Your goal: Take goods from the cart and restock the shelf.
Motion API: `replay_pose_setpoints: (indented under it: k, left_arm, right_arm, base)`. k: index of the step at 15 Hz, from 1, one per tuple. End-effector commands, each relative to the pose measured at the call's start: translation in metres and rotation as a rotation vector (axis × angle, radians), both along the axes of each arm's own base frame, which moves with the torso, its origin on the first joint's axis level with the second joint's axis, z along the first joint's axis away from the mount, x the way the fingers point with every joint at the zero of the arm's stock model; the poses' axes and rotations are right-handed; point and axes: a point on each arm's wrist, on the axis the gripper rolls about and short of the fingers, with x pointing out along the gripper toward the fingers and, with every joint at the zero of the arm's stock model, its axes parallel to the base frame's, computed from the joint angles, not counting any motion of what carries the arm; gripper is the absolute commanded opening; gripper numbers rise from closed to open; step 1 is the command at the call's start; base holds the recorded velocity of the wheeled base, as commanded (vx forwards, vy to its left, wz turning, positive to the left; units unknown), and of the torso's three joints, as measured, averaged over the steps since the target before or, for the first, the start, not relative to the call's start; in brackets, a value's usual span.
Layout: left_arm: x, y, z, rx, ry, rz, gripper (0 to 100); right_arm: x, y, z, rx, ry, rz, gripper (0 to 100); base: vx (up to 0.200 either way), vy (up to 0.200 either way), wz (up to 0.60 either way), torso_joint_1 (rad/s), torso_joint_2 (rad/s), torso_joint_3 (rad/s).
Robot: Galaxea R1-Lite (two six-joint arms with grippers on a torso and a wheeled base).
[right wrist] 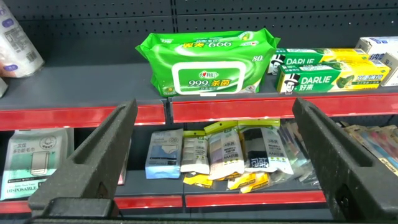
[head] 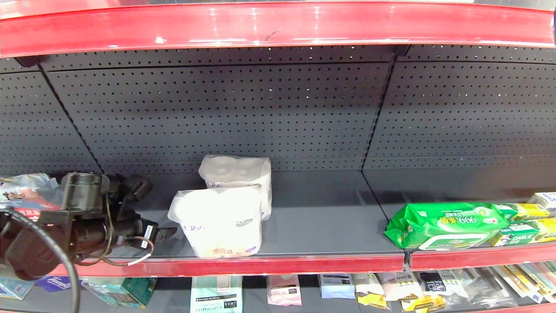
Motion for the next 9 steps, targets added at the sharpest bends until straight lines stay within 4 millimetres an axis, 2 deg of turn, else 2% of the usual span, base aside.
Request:
replay_pose_setpoints:
  k: [1,2,5,7,8,9]
  left_arm:
    - [-0.055,0.017,0.045,0.026,-0.086,0.048,100]
    - [-0.066,0.018,0.050,0.025,-0.087,0.054,100]
    - [-0.138,0.019,0.077,0.020,-0.145,0.101,100]
    - [-0.182,0.015,0.090,-0.014,-0.247,0.128,100]
    - [-0.195,0.014,0.092,-0.037,-0.282,0.141,100]
    - [-0.223,0.011,0.086,-0.078,-0.361,0.156,100]
  right_arm:
    - [0.000,0.000,0.000,0.000,0.001,0.001,100]
    - [0.000,0.000,0.000,0.000,0.000,0.001,100]
    - [0.000,0.000,0.000,0.000,0.000,0.001,100]
    - [0.000,0.000,0.000,0.000,0.001,0.001,100]
    - [0.000,0.000,0.000,0.000,0.001,0.001,100]
    - [0.000,0.000,0.000,0.000,0.001,0.001,100]
  base:
    - [0.000,0.000,0.00,0.000,0.00,0.000]
    - [0.000,0.000,0.00,0.000,0.00,0.000]
    - [0.000,0.000,0.00,0.000,0.00,0.000]
    - [0.000,0.000,0.00,0.000,0.00,0.000]
    - [0.000,0.000,0.00,0.000,0.00,0.000]
    - [0.000,0.000,0.00,0.000,0.00,0.000]
